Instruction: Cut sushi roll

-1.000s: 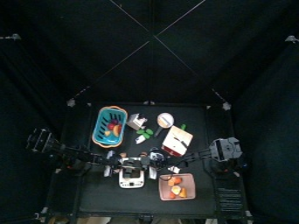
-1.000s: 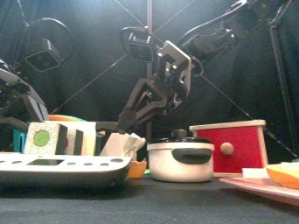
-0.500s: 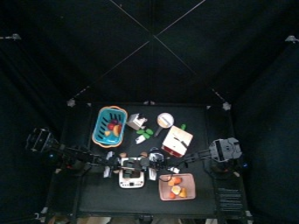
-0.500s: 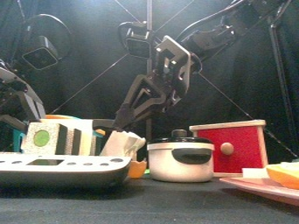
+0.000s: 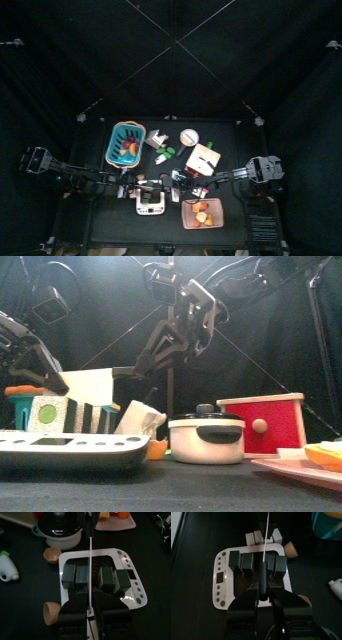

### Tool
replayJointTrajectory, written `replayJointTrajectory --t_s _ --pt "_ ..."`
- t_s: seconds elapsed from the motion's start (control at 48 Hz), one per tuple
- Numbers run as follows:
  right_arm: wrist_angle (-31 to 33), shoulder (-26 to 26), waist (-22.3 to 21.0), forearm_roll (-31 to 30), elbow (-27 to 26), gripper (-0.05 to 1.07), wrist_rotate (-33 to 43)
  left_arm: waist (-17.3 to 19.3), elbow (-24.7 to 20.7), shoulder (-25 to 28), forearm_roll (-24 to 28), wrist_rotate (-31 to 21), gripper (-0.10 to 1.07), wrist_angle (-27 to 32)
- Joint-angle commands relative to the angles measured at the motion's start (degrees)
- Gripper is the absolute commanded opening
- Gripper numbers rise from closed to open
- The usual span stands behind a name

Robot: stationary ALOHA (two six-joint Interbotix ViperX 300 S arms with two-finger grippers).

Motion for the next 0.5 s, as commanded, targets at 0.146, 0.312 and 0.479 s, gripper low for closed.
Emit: replayJointTrajectory --t_s 0.146,0.312,0.479 --pt "-0.4 -3.8 -0.4 -0.4 -2.2 0.50 -0.1 1.7 -0.7 -5.9 0.4 -0.2 0.65 -0.6" --pt "-0.4 -6.1 -0.7 -0.2 -2.0 0.50 0.0 1.7 -0.8 -8.3 0.3 -0.3 0.82 -1.5" --pt "0.7 -8.2 -1.2 1.3 -1.2 0.50 0.1 2.0 -0.7 -9.6 0.4 -0.1 1.00 -4.5"
